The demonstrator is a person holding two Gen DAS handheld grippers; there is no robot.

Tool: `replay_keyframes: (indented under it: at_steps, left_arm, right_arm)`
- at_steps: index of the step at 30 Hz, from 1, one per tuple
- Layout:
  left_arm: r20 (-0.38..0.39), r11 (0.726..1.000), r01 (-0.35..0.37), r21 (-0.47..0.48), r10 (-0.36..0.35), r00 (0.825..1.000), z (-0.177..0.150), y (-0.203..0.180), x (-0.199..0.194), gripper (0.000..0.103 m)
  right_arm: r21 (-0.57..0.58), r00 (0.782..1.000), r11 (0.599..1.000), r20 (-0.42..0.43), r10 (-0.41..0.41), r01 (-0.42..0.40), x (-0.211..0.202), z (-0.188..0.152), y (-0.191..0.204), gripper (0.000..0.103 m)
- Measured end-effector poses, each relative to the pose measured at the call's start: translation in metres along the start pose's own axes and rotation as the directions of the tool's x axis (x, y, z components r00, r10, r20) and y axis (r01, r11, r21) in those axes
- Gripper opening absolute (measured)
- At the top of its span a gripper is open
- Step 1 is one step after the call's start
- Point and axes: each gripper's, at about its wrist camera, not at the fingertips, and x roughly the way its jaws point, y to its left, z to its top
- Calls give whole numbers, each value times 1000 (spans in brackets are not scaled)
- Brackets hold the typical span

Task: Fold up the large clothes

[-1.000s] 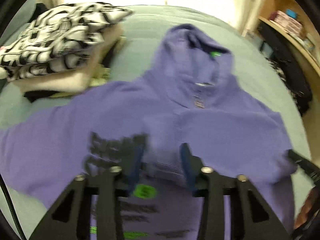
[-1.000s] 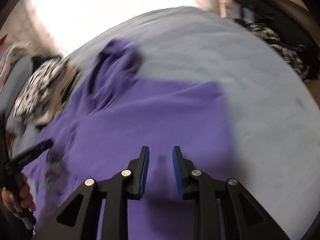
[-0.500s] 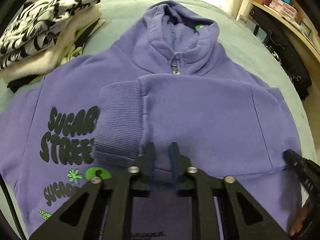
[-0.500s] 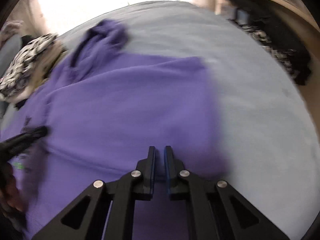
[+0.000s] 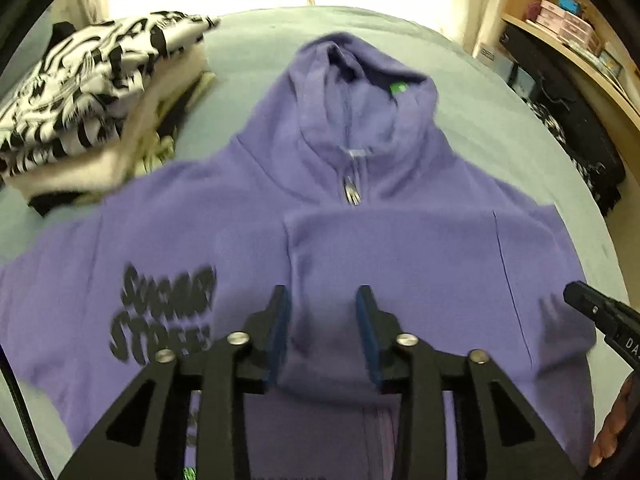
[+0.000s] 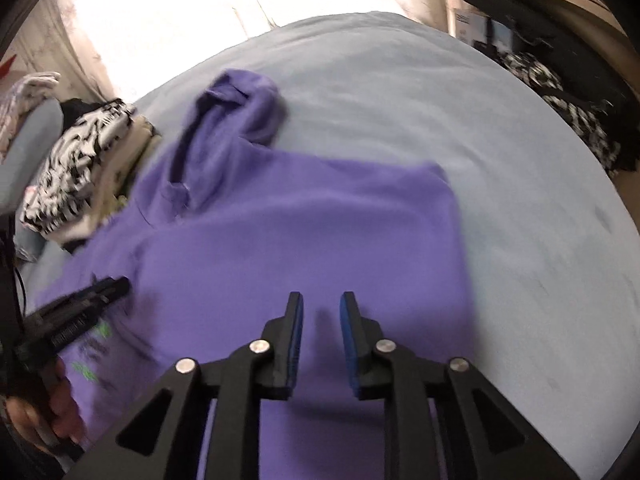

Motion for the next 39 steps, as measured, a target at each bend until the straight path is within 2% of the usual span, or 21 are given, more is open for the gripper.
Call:
replay_keyframes:
  at_steps: [5,8,12,14,16,18,20,23,27,29,34,39]
  left_arm:
    - [-2,998,-14,-56,14,1000,19,5,14,36]
    - [-18,997,-44,-62,43,999,20,8,26,36]
    - [-28,993,-106,-48,104,994,15,17,43,36]
    - [-17,993,-107,-41,106,994,12,23,46,46]
    - [0,995,-88,-37,88,996,10,29,47,49]
    - [9,996,-83,-28,83,997,9,32,47,52]
    - [16,990,-138,-27,138,990,9,34,48,75]
    - [18,991,-123,-52,124,992,7,40,50,76]
    - [19,991,-124,-52,125,992,7,41,50,76]
    - [18,991,-127,-47,128,992,7,40,50,76]
    - [29,990,-143,-17,144,989,5,35,41,76]
    - [48,989,-150,3,149,988,2,31,27,76]
  right_arm:
    - [-19,997,997,-15,74,-75,32,33,29,22]
    - [-16,995,996,-46,87,-88,56,38,37,22]
    - [-10,999,1000,-34,14,-14,71,38,23,22]
    - [13,1000,1000,-16,-21,21,70,39,-1,22]
    - [48,998,996,6,-70,69,62,39,-30,20]
    - [80,998,995,14,-55,53,54,36,-52,18]
    - [90,987,984,25,-156,154,44,31,-67,20]
    - [86,991,988,18,-132,130,38,22,-74,20]
    - [-3,977,977,33,-212,212,39,14,-56,22]
    - [3,973,974,28,-228,228,42,13,-54,22]
    - [67,980,978,2,-200,199,49,13,-63,23]
    - [43,971,970,5,-238,237,50,11,-55,23]
